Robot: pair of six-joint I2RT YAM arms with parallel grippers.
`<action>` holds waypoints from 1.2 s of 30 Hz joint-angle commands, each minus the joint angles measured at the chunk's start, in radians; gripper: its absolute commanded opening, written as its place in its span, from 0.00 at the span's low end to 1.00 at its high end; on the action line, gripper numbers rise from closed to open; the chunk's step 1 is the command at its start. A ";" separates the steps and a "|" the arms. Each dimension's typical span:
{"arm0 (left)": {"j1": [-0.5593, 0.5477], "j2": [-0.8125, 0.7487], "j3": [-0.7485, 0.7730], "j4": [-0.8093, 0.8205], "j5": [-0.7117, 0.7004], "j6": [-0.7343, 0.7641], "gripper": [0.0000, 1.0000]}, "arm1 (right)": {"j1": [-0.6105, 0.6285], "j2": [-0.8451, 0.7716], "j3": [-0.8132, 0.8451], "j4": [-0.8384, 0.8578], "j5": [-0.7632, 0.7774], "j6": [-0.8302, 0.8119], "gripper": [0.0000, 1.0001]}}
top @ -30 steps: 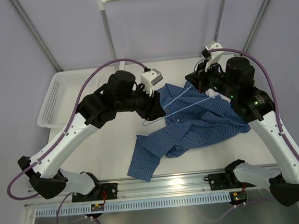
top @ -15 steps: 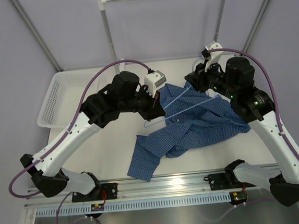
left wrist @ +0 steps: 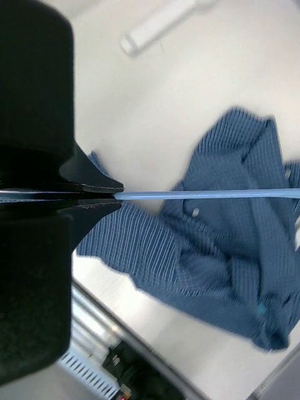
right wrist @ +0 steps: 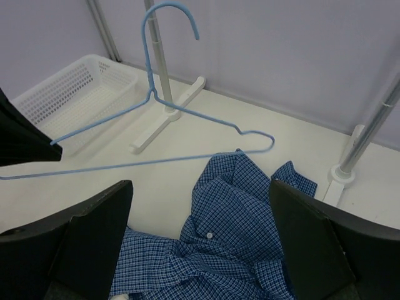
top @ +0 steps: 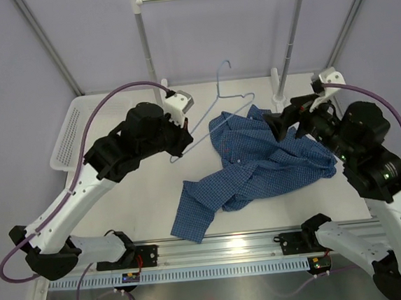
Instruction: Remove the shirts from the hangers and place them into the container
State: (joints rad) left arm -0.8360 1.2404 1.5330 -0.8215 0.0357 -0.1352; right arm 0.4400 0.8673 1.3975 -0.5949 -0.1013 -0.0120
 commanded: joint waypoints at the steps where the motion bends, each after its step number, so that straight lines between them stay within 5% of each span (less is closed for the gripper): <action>1: 0.043 -0.044 0.004 0.085 -0.207 0.029 0.00 | 0.011 -0.095 0.012 -0.054 0.097 0.050 0.99; 10: 0.195 0.137 0.283 0.217 -0.316 0.062 0.00 | 0.011 -0.254 -0.101 -0.114 0.138 0.116 1.00; 20: 0.268 0.428 0.619 0.271 -0.287 0.055 0.00 | 0.011 -0.290 -0.137 -0.125 0.134 0.133 0.99; 36: 0.324 0.574 0.607 0.271 -0.257 0.009 0.00 | 0.011 -0.312 -0.183 -0.149 0.133 0.158 1.00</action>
State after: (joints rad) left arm -0.5213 1.8030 2.1193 -0.6113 -0.2356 -0.1062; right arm 0.4408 0.5602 1.2198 -0.7391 0.0185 0.1349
